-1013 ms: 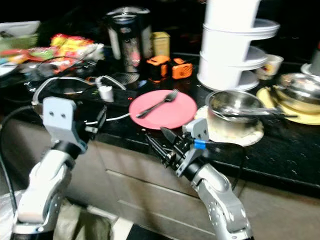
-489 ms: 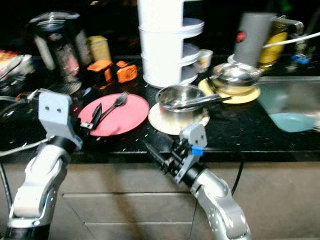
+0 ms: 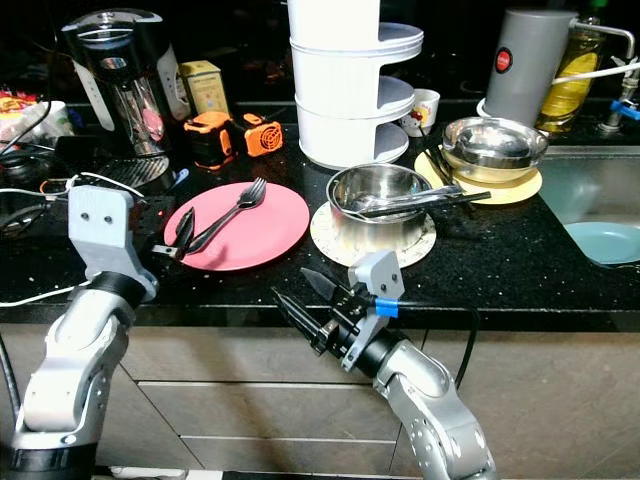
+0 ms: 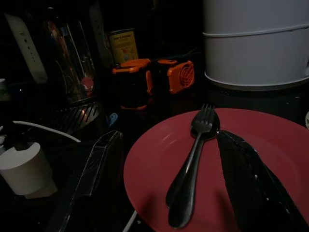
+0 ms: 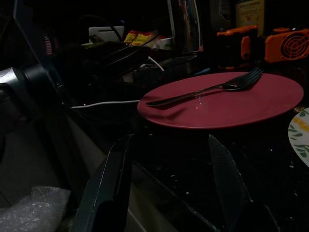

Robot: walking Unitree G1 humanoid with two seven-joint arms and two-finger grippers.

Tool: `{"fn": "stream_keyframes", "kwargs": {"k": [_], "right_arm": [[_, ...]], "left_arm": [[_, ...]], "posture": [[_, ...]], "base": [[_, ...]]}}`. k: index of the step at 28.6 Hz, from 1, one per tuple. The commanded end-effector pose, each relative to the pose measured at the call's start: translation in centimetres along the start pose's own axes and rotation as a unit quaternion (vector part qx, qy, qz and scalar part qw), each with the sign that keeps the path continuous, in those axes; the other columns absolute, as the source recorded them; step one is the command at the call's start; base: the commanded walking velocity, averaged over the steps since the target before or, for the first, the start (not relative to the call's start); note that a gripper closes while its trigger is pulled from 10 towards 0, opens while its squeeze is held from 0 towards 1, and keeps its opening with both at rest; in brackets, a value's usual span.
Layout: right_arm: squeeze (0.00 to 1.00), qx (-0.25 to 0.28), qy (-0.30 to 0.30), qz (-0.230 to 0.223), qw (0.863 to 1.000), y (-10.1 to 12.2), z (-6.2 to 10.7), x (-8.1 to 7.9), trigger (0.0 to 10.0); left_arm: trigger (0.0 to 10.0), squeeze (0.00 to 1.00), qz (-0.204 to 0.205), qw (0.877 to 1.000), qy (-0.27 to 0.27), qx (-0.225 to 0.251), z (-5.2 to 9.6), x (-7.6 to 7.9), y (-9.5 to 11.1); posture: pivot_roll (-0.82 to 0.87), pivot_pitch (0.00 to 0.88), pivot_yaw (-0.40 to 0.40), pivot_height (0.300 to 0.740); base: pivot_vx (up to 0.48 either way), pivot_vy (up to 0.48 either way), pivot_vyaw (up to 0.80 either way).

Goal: Kitchen organization

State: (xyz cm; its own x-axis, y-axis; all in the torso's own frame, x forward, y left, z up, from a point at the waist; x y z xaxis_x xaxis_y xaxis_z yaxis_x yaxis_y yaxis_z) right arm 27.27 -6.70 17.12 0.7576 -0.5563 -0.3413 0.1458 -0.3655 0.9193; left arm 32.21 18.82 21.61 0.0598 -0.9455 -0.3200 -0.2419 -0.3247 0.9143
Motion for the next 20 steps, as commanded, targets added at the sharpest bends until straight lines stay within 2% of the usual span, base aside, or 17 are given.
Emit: {"fn": "stream_keyframes", "kwargs": {"k": [1, 3, 12, 20], "right_arm": [[0.0, 0.017, 0.017, -0.002, 1.0, 0.5, 0.1, -0.6, 10.0], [0.0, 0.034, 0.038, -0.031, 0.998, 1.0, 0.3, -1.1, 10.0], [0.0, 0.043, 0.104, -0.084, 0.99, 1.3, 0.8, -2.9, 10.0], [0.0, 0.046, 0.129, -0.109, 0.985, 1.6, 1.1, -3.6, 10.0]], "left_arm": [[10.0, 0.0, -0.003, 1.0, -0.001, -0.003, -0.1, -0.2, 0.0], [10.0, 0.0, -0.001, 1.0, -0.003, -0.001, -0.1, -0.1, 0.1], [10.0, 0.0, 0.005, 1.0, -0.009, 0.004, 0.0, 0.3, 0.3], [10.0, 0.0, 0.019, 0.999, -0.03, 0.0, -0.1, 1.3, 0.3]], "posture": [[-0.01, 0.0, 0.031, 0.74], [-0.01, 0.0, 0.031, 0.74], [0.0, 0.0, 0.028, 0.74], [-0.01, 0.0, 0.033, 0.74]], "base": [[0.277, 0.0, 0.0], [0.272, 0.0, 0.0], [0.274, 0.0, 0.0], [0.0, 0.0, 0.0]]}}
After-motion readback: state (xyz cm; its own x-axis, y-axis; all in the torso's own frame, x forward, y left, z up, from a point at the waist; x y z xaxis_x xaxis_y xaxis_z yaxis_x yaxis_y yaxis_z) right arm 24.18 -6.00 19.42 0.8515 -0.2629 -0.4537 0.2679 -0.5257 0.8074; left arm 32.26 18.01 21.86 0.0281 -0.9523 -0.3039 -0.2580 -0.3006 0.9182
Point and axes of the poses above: a point about 5 cm out from each wrist's last joint towards the gripper, its own z axis pointing back from the gripper into the wrist, its own y axis along the axis of the wrist's last joint, x = y × z, the point moved 3 cm from there along -z, pointing out of the wrist towards the gripper, and after that the axes turned 13 degrees about -z, right-handed, at the moved point
